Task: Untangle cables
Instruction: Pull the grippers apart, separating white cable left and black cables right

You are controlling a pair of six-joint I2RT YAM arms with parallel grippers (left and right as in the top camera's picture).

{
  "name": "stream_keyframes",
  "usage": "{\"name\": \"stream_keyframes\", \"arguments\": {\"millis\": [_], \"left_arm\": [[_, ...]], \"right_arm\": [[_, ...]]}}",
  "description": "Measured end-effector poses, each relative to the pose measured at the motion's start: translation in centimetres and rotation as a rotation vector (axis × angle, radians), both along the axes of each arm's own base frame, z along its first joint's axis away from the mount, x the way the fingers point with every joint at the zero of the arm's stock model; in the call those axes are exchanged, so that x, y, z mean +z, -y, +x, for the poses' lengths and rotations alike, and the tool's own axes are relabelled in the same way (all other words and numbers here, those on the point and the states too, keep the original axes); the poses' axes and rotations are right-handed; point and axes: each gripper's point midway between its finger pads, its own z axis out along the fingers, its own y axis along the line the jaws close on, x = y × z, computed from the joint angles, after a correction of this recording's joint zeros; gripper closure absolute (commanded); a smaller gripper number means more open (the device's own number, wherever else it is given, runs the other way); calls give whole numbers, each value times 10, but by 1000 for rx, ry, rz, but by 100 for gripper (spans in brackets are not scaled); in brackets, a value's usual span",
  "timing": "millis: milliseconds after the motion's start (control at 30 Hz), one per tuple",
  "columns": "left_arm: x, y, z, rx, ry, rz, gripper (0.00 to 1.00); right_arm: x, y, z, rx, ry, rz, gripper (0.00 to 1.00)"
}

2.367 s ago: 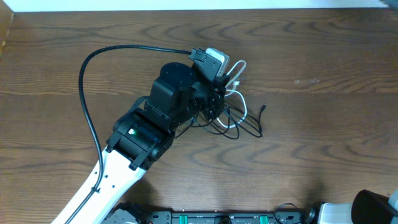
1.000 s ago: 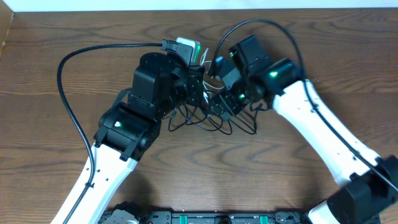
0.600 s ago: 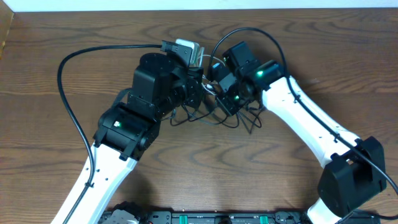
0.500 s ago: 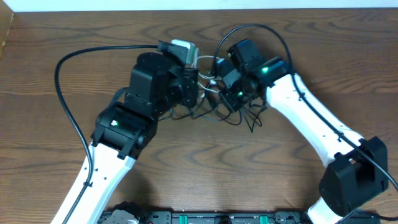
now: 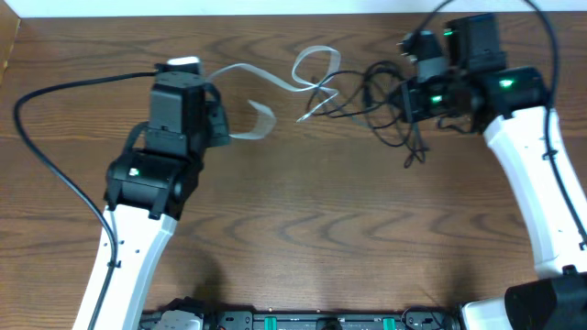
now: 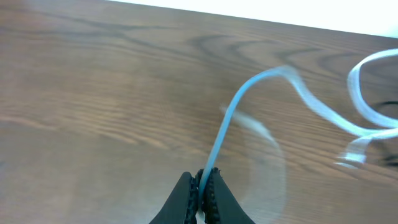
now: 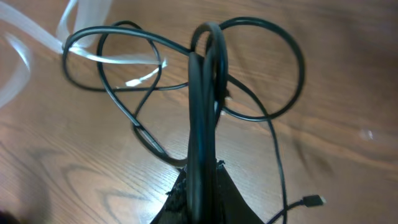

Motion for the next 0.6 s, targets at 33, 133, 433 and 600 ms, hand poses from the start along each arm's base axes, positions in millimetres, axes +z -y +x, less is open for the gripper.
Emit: {"name": "stream_keyframes", "arguments": {"millis": [33, 133, 433, 600], "left_arm": [[0, -4, 0, 11, -2, 3, 92], [-1, -10, 0, 28, -5, 1, 92], [16, -20, 14, 61, 83, -6, 93], [25, -71, 19, 204, 133, 0, 93]], "right_arm": [[0, 6, 1, -18, -9, 18, 99], [2, 11, 2, -33, -19, 54, 99], [-4, 18, 0, -118, -66, 33, 99], [-13, 50, 4, -279, -96, -59, 99]]}}
